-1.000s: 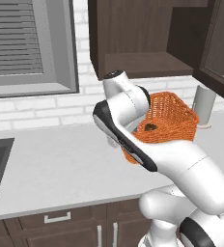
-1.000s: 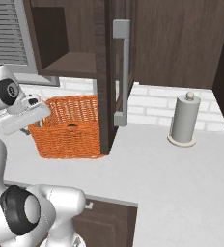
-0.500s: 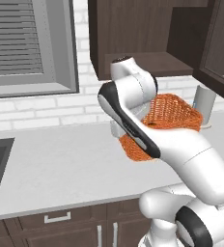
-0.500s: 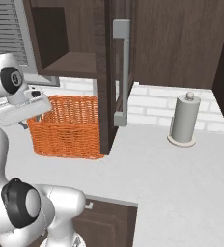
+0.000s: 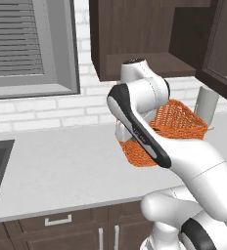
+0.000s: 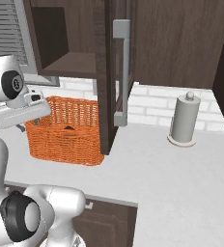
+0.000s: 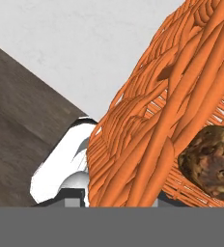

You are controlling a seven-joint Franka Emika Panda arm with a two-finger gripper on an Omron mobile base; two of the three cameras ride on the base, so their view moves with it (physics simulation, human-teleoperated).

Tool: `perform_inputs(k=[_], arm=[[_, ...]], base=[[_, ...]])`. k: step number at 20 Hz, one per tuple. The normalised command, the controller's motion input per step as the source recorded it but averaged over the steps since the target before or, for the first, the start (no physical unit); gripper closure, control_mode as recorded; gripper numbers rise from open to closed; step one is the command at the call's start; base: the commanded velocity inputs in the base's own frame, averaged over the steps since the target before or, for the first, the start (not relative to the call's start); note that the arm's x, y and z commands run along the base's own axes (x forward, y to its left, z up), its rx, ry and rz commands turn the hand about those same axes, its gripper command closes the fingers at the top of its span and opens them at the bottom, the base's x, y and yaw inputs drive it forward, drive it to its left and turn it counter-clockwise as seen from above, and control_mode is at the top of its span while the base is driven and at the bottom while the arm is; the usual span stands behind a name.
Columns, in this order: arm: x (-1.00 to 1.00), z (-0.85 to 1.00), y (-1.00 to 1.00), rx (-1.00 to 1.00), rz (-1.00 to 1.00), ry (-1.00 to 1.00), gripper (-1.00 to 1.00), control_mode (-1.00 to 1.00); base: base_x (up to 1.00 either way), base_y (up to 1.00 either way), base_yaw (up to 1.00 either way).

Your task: Open the cabinet, pick up the bread from the cabinet and place it in the basket. Then move the basket to the dining counter.

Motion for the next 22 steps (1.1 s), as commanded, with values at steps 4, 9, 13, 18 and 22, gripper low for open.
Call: perform_inputs(k=[4, 9, 13, 18, 22], arm=[[-0.2, 0.02, 0.0, -0.05, 0.0, 0.0, 1.0, -1.0], [-0.05, 0.0, 0.0, 0.0, 0.0, 0.0, 1.0, -1.0], [0.0, 0.0, 0.0, 0.0, 0.0, 0.0, 1.0, -1.0], [-0.08, 0.0, 0.02, 0.0, 0.0, 0.0, 1.0, 1.0], [0.0, 0.0, 0.0, 0.0, 0.0, 0.0, 1.0, 1.0]], base=[[0.0, 0.0, 0.0], [0.0, 0.0, 0.0], [0.0, 0.0, 0.0], [-0.45, 0.25, 0.06], [-0.69, 0.83, 0.19]])
